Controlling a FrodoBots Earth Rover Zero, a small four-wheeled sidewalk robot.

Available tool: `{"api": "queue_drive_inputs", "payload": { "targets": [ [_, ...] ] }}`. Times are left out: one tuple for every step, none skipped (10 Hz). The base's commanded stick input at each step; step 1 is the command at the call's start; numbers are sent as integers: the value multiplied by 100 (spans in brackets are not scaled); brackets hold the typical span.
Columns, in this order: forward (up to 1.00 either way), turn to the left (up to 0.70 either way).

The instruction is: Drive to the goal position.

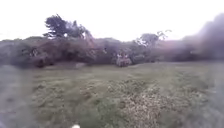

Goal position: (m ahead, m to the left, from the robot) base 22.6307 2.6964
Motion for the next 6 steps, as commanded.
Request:
{"api": "queue_drive_inputs", "payload": {
  "targets": [
    [45,-27],
    [45,-27],
    [45,-27],
    [45,0],
    [45,0],
    [45,0]
  ]
}}
